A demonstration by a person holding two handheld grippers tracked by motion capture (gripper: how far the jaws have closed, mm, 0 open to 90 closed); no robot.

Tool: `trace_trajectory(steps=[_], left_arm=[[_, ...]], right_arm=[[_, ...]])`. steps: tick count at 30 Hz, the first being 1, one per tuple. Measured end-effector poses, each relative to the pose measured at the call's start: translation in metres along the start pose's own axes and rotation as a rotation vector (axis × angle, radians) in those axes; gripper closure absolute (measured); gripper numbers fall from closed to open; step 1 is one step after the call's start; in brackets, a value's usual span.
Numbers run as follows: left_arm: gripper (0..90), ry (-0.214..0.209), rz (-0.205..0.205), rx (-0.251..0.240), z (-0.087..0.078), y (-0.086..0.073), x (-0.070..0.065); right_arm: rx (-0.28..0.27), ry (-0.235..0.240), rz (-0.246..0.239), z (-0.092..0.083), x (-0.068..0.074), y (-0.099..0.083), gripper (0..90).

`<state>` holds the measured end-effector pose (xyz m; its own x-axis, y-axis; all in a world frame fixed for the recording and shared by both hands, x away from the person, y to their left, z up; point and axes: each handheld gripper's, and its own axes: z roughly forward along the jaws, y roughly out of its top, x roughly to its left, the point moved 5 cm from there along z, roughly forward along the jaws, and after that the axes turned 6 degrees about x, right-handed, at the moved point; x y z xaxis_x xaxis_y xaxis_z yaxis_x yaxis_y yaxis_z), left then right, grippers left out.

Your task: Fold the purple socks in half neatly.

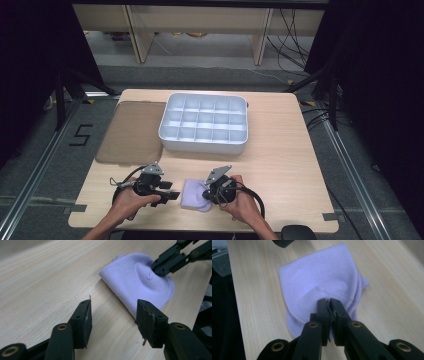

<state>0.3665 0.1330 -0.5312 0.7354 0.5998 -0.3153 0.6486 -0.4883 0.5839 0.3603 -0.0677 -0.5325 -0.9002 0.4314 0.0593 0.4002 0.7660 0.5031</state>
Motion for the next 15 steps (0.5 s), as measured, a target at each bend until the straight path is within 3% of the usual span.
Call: trace_trajectory(steps=[3, 4, 6, 7, 9, 15], left_arm=[[46.3, -0.011, -0.005, 0.007, 0.0, 0.0, 0.001], [46.4, -0.01, -0.008, 0.007, 0.001, -0.001, 0.0], [46.5, -0.007, -0.002, 0.014, 0.002, -0.002, -0.001], [47.3, -0.004, 0.004, 0.024, 0.003, -0.002, -0.001], [48.5, -0.012, 0.002, 0.02, 0.004, -0.002, -0.003], [50.5, -0.029, -0.002, 0.048, 0.012, -0.005, -0.007]], right_arm=[[0.015, -0.013, -0.004, 0.001, 0.002, 0.0, 86.9], [0.016, -0.016, 0.016, 0.001, 0.004, 0.0, 87.0], [0.015, -0.018, -0.018, 0.002, 0.003, 0.001, 87.1], [0.022, -0.022, 0.013, 0.001, 0.004, 0.0, 87.0], [0.025, -0.021, 0.023, 0.001, 0.004, -0.001, 87.0], [0.004, -0.025, 0.008, 0.003, 0.005, 0.001, 87.0]])
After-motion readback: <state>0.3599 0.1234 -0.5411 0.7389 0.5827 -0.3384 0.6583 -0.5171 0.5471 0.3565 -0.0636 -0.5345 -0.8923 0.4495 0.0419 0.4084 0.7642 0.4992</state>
